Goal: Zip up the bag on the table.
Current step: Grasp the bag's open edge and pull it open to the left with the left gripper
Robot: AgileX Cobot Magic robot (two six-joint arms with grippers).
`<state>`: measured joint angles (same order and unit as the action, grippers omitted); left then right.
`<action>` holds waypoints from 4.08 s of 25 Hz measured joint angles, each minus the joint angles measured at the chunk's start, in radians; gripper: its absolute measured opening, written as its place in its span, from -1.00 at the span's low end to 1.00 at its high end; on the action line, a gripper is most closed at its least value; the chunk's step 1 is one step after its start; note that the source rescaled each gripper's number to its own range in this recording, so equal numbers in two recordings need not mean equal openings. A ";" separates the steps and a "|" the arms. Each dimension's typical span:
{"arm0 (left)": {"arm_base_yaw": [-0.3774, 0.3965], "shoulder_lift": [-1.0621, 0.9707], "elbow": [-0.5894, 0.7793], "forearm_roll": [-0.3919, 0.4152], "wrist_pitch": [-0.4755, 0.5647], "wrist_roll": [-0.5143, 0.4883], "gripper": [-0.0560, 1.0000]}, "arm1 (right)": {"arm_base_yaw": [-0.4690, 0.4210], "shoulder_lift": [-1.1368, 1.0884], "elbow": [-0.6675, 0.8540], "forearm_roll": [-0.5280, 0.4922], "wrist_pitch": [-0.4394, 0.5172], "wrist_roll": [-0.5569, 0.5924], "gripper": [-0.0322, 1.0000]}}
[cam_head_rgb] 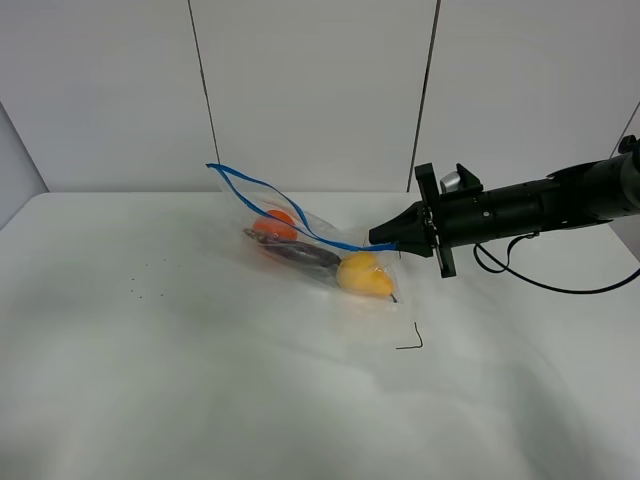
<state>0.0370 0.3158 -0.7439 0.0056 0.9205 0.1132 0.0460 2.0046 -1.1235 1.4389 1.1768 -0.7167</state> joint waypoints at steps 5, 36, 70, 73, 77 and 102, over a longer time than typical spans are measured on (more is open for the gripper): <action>0.000 0.306 -0.211 0.000 -0.135 0.449 1.00 | 0.000 0.000 0.000 0.002 0.000 0.000 -0.94; -0.734 1.147 -0.255 -0.436 -0.835 1.404 1.00 | 0.000 0.000 0.000 0.036 0.006 -0.004 -0.94; -0.883 1.527 -0.252 -0.443 -1.328 1.270 0.06 | 0.000 0.000 0.000 0.038 0.008 -0.004 -0.94; -0.883 1.527 -0.252 -0.443 -1.351 1.270 0.06 | 0.000 0.000 0.000 0.038 0.008 -0.004 -0.94; -0.883 1.527 -0.252 -0.443 -1.371 1.270 -0.07 | 0.000 0.000 0.000 0.039 0.008 -0.004 -0.94; -0.884 1.527 -0.251 -0.444 -1.364 1.276 -0.71 | 0.000 0.000 0.000 0.054 0.007 -0.004 -0.94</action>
<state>-0.8466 1.8426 -0.9949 -0.4386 -0.4433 1.3893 0.0460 2.0046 -1.1235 1.4931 1.1840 -0.7203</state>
